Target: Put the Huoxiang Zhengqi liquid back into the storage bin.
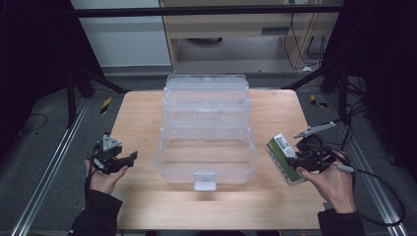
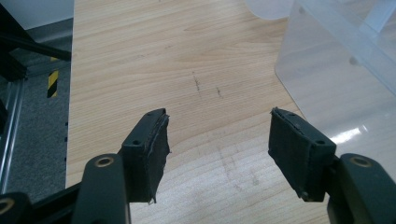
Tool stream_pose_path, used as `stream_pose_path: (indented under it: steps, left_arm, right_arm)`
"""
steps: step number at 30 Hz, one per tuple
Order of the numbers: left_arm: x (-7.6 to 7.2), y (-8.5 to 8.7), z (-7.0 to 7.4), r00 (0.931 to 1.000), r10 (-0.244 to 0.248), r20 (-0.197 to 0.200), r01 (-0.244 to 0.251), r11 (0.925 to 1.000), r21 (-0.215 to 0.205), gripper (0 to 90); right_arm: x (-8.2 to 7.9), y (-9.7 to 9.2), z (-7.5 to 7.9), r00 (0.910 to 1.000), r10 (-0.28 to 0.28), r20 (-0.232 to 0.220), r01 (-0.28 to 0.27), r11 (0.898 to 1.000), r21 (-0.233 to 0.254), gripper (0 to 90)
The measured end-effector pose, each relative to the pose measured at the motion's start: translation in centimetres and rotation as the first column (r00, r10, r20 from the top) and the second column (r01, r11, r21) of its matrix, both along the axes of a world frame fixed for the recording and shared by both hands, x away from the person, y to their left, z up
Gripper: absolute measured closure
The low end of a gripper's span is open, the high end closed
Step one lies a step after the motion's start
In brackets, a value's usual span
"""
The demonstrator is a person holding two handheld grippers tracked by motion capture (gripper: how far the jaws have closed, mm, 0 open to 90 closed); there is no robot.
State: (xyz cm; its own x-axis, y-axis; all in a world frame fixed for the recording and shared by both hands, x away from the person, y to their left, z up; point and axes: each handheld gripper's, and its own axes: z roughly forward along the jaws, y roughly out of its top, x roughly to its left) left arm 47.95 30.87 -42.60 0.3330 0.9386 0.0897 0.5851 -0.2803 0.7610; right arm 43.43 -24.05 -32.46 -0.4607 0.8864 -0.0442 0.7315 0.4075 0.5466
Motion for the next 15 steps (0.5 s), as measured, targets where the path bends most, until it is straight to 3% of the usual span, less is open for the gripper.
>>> stream_pose_path:
  steps: [4,15]
  left_arm:
    - [0.0,0.0,-0.1,1.0000,0.000,-0.002,0.000,1.0000,0.000,36.9]
    - [0.1,-0.1,-0.3,0.9999,-0.004,-0.010,0.004,1.0000,0.001,36.8]
  right_arm:
    - [0.1,0.1,1.1,0.9984,0.008,0.057,-0.009,1.000,0.017,64.7]
    - [0.6,1.1,3.1,0.9873,0.061,0.147,-0.065,0.998,0.023,64.9]
